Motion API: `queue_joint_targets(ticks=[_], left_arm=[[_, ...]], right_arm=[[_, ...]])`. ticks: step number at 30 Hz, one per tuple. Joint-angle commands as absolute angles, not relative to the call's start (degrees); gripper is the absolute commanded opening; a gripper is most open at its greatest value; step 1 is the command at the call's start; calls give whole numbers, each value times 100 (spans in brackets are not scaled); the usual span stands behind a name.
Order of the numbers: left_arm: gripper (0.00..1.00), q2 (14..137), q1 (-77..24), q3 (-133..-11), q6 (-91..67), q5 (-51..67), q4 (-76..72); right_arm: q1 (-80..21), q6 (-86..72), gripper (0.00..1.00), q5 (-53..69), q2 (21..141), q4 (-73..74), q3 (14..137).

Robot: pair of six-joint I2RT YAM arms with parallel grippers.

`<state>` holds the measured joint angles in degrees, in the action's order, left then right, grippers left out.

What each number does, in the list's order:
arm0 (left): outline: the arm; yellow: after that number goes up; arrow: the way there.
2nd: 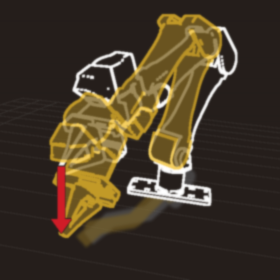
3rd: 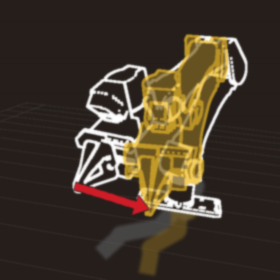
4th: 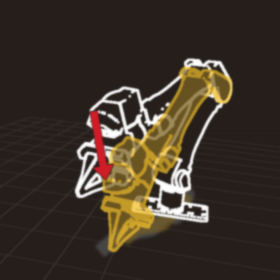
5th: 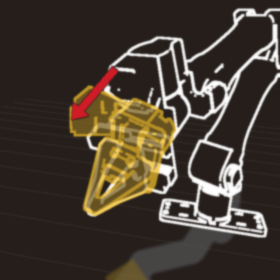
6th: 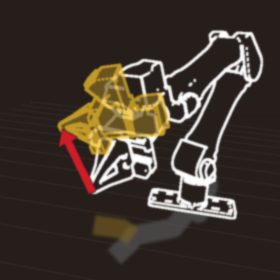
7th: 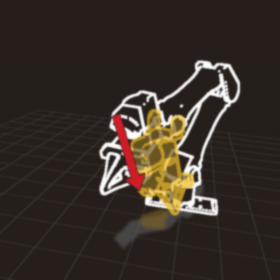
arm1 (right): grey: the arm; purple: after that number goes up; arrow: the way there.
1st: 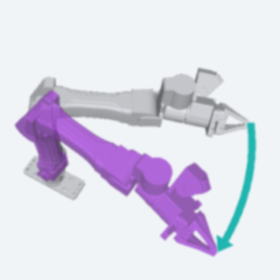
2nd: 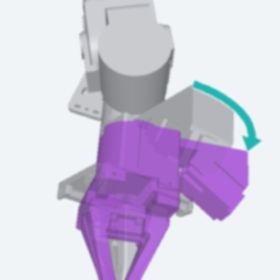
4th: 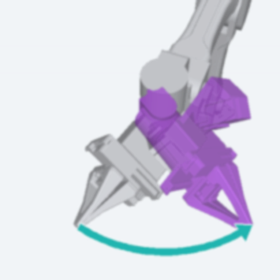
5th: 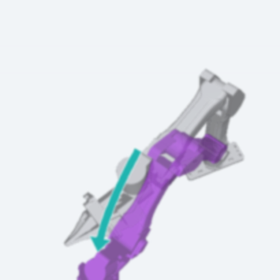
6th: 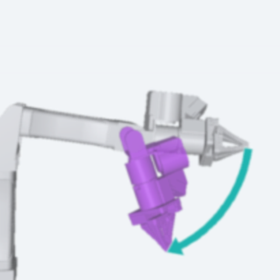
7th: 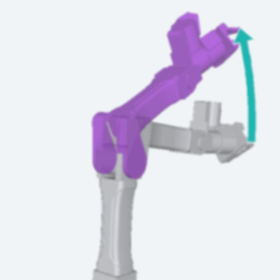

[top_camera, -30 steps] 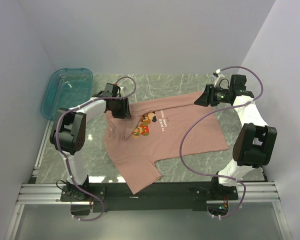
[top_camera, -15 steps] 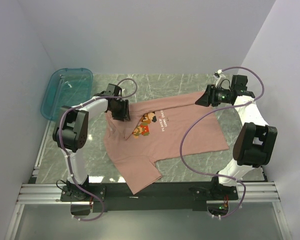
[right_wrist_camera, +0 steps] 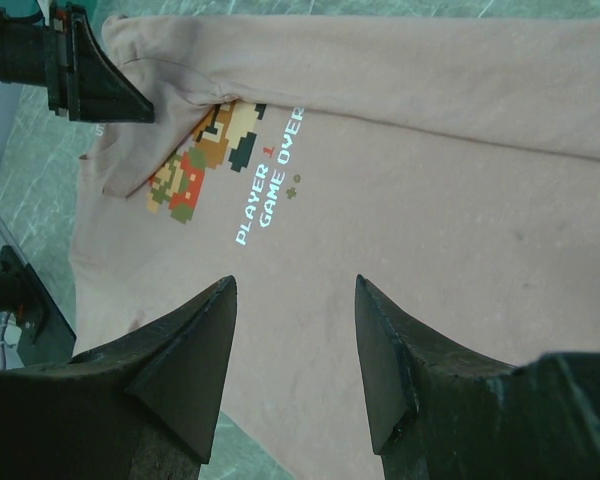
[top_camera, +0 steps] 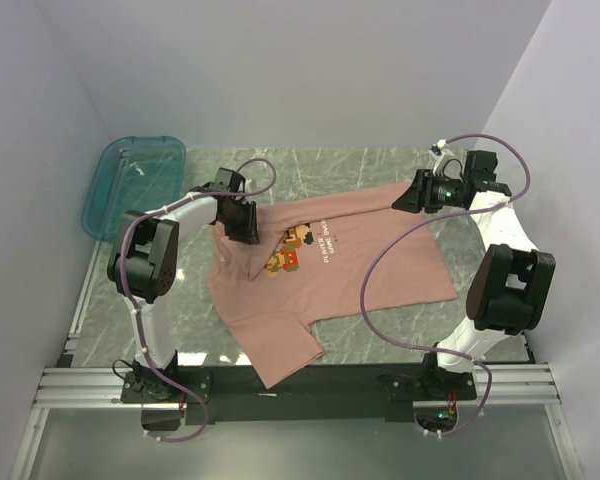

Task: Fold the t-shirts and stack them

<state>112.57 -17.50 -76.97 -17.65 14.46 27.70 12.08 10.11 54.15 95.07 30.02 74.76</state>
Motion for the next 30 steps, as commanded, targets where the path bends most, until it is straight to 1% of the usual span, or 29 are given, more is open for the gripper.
queue_joint_targets(ticks=[1, 4, 8, 14, 17, 20, 21, 24, 27, 30], left_arm=[[35, 11285, -1793, -7928, -1670, 1608, 2777], [33, 11311, -1802, -7937, -1661, 1652, 2795], [29, 11373, -1802, -7972, -1644, 1687, 2830], [25, 11382, -1810, -7998, -1661, 1670, 2848], [21, 11391, -1802, -7998, -1652, 1687, 2865], [15, 11391, -1811, -7998, -1652, 1784, 2848], [11, 11391, -1828, -8007, -1644, 1828, 2848], [5, 11356, -1828, -8007, -1643, 1977, 2813], [1, 11303, -1846, -8007, -1661, 2065, 2769], [1, 11242, -1872, -8016, -1696, 2328, 2699]], right_arm=[[1266, 1002, 57, 5555, 9527, 2883, 7479], [1266, 993, 57, 5563, 9536, 2865, 7479], [1283, 984, 57, 5572, 9527, 2883, 7488], [1309, 976, 57, 5599, 9536, 2874, 7488], [1301, 976, 57, 5607, 9545, 2874, 7488], [1309, 967, 57, 5625, 9545, 2874, 7488], [1310, 967, 57, 5625, 9545, 2883, 7488], [1318, 967, 57, 5642, 9554, 2883, 7488], [1345, 958, 57, 5651, 9554, 2883, 7497], [1353, 958, 57, 5660, 9562, 2874, 7497]])
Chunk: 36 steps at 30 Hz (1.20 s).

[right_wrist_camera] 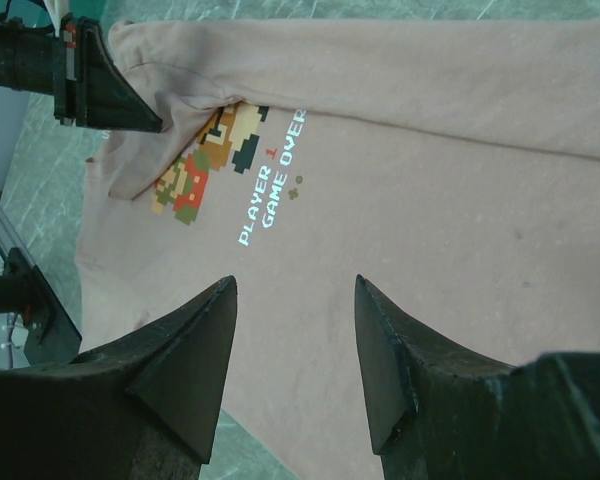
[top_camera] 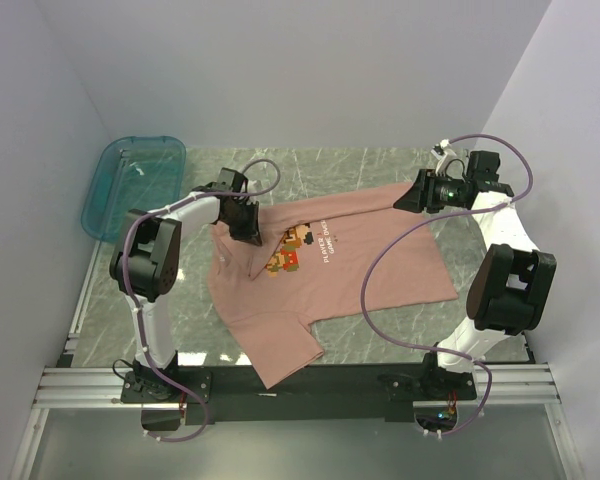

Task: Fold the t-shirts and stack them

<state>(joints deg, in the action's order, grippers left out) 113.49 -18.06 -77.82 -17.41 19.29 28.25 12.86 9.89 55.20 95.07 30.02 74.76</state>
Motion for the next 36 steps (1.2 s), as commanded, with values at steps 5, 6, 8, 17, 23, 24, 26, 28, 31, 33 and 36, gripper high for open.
queue_joint_targets(ticks=[5, 6, 8, 17, 23, 24, 26, 28, 31, 33, 36], left_arm=[[1, 11232, -2135, -8182, -1810, 2742, 2602], [1, 11241, -2188, -8217, -1819, 2768, 2602], [1, 11259, -2293, -8314, -1819, 2812, 2645], [30, 11093, -2935, -8868, -1670, 2348, 3023], [43, 10496, -2646, -8386, -2047, 1204, 2646], [48, 10433, -2445, -8193, -2152, 1213, 2454], [51, 10336, -2251, -8034, -2206, 1239, 2321], [54, 10318, -2005, -7919, -2180, 1318, 2207], [53, 10590, -1802, -8068, -2040, 1406, 2390], [52, 10827, -1732, -8147, -1934, 1537, 2417], [51, 11109, -1688, -8252, -1846, 1652, 2513]], right_arm=[[1371, 958, 57, 5669, 9562, 2883, 7497], [1371, 958, 57, 5678, 9545, 2883, 7497], [1389, 949, 57, 5678, 9554, 2883, 7497], [1424, 958, 57, 5704, 9571, 2900, 7497], [1468, 949, 57, 5748, 9554, 2900, 7497], [1485, 949, 57, 5757, 9562, 2900, 7497], [1477, 958, 57, 5766, 9571, 2900, 7497], [1476, 949, 57, 5766, 9571, 2909, 7497], [1485, 949, 57, 5774, 9571, 2918, 7497], [1477, 949, 57, 5774, 9571, 2909, 7497], [1494, 949, 57, 5766, 9571, 2909, 7497]])
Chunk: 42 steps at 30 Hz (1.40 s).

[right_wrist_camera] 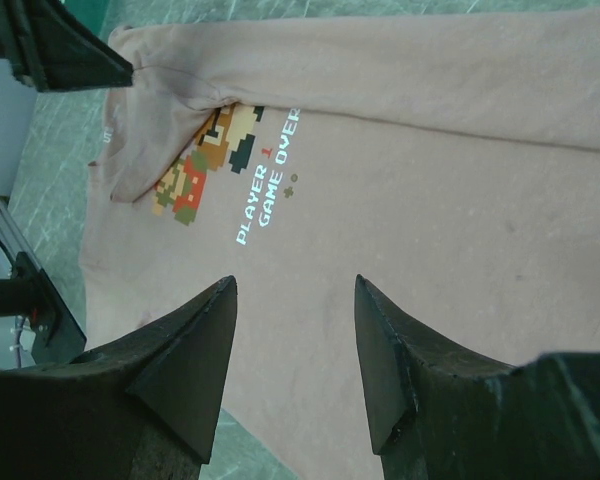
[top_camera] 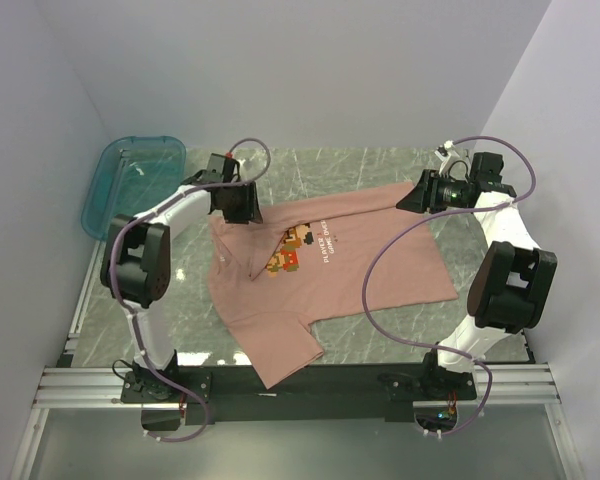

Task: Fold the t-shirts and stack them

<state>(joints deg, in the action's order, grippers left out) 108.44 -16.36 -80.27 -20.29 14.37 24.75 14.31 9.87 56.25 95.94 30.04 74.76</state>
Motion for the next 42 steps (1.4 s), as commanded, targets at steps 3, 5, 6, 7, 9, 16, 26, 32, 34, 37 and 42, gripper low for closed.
queue_joint_targets(ticks=[3, 5, 6, 7, 9, 16, 26, 32, 34, 37, 42], left_arm=[[51, 11355, -1679, -8358, -1793, 1723, 2575], [51, 11478, -1679, -8393, -1784, 1688, 2593], [52, 11522, -1679, -8446, -1767, 1670, 2619], [52, 11549, -1679, -8472, -1767, 1644, 2645], [52, 11628, -1679, -8543, -1740, 1573, 2698], [50, 11768, -1679, -8613, -1661, 1758, 2795], [42, 11900, -1687, -8710, -1600, 1968, 2883], [19, 11795, -1696, -8701, -1582, 2223, 2892], [13, 11734, -1696, -8666, -1573, 2320, 2892], [3, 11637, -1696, -8614, -1564, 2513, 2865], [1, 11417, -1749, -8517, -1608, 2856, 2813]], right_arm=[[1485, 958, 57, 5757, 9589, 2918, 7497], [1485, 967, 57, 5757, 9606, 2909, 7497], [1485, 958, 57, 5757, 9606, 2918, 7497], [1485, 967, 57, 5757, 9615, 2918, 7497], [1494, 958, 57, 5757, 9607, 2918, 7497], [1485, 958, 57, 5774, 9633, 2927, 7506], [1503, 958, 57, 5801, 9633, 2936, 7515], [1503, 967, 57, 5810, 9650, 2944, 7523], [1503, 967, 57, 5801, 9650, 2953, 7532], [1503, 967, 57, 5810, 9650, 2953, 7532], [1503, 967, 57, 5810, 9642, 2953, 7532]])
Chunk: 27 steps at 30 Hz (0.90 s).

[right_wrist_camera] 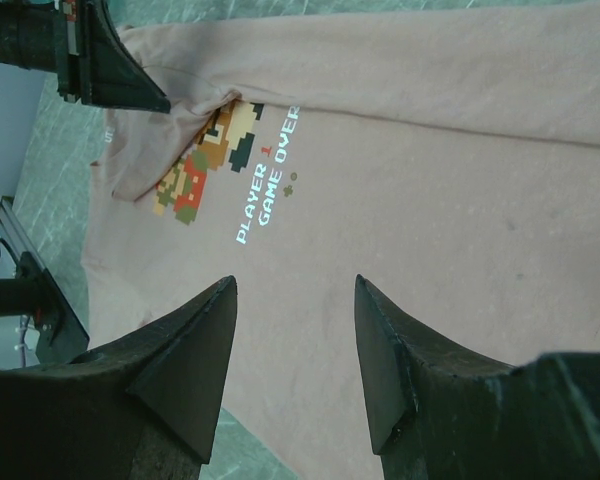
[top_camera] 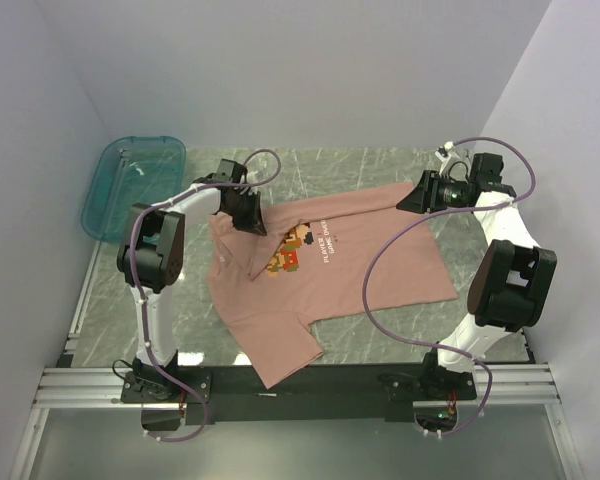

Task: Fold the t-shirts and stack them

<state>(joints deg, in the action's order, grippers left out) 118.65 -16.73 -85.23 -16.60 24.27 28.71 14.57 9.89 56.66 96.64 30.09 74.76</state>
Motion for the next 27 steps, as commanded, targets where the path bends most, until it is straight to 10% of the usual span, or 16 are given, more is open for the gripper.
queue_joint_targets(ticks=[1, 13, 27], left_arm=[[1, 11365, -1766, -8490, -1617, 2917, 2804], [2, 11417, -2592, -8543, -1951, 3472, 2646], [54, 10908, -3234, -8614, -2092, 1911, 2689]], right_arm=[[1512, 967, 57, 5810, 9650, 2962, 7532], [1538, 984, 57, 5827, 9633, 2979, 7541], [1573, 1019, 57, 5827, 9642, 3006, 7550]])
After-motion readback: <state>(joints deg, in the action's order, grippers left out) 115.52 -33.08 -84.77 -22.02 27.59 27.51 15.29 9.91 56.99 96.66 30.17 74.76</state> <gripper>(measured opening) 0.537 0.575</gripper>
